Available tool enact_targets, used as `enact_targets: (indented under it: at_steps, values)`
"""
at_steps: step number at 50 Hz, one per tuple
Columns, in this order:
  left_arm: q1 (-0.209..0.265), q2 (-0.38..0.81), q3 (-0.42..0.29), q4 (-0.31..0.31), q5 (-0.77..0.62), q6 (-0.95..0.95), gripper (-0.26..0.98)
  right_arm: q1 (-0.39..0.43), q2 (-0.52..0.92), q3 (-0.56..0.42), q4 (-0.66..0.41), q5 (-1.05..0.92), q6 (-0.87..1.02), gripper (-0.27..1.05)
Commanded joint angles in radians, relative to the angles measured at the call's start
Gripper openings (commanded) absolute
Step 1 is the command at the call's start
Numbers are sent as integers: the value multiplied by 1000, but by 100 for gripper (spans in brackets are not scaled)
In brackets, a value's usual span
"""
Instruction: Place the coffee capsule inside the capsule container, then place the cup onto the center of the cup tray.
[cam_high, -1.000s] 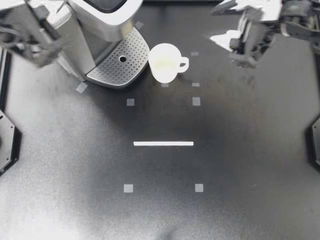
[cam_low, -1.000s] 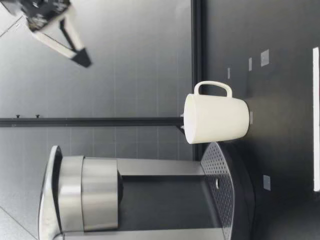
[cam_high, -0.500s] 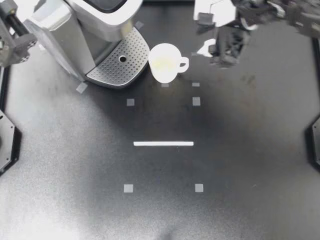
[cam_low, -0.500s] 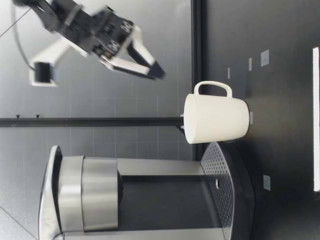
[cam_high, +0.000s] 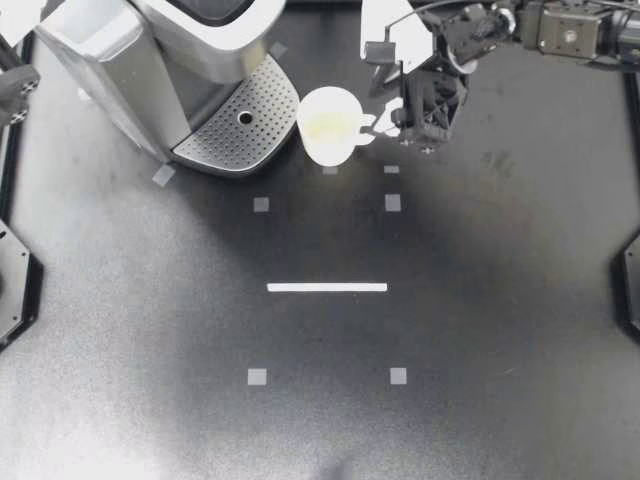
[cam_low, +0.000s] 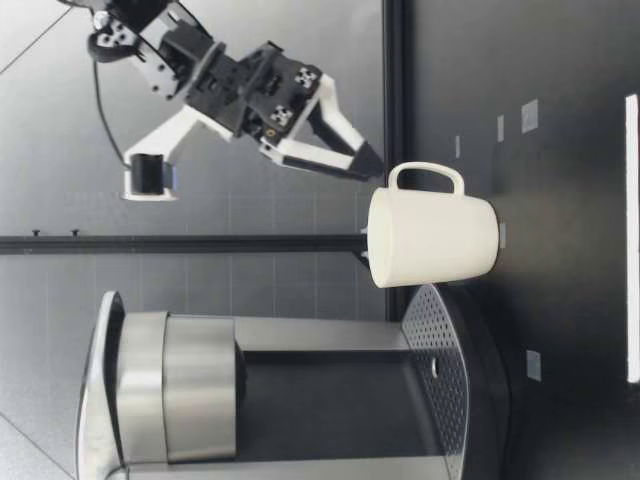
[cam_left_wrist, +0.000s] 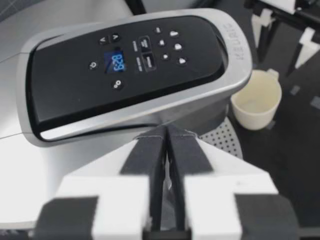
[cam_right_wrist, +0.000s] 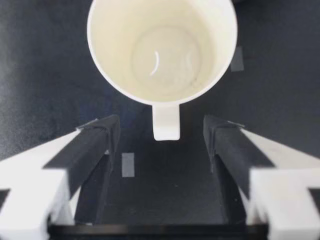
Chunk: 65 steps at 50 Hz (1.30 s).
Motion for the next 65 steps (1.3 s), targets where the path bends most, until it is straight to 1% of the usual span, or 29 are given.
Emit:
enact_targets:
  at_steps: [1, 22, 30, 38, 58, 62, 65]
  values:
    - [0, -6, -12, 11, -8, -2, 11, -8, -6, -23, 5, -12, -2, 63]
    - [0, -8, -9, 17, -9, -3, 11, 2, 57, -44, 5, -18, -5, 62]
    - [0, -8, -9, 23, -18, -3, 11, 5, 71, -49, 5, -18, -6, 59]
    - [0, -9, -8, 25, -21, -3, 11, 8, 81, -52, 5, -18, -6, 49]
    - [0, -12, -3, 26, -23, -5, 11, 14, 74, -60, 3, -17, -6, 14]
    - [-2, -14, -2, 26, -26, -5, 11, 18, 60, -57, 5, -15, -5, 10]
    - [0, -15, 0, 28, -28, -5, 11, 23, 46, -55, 6, -15, -5, 9]
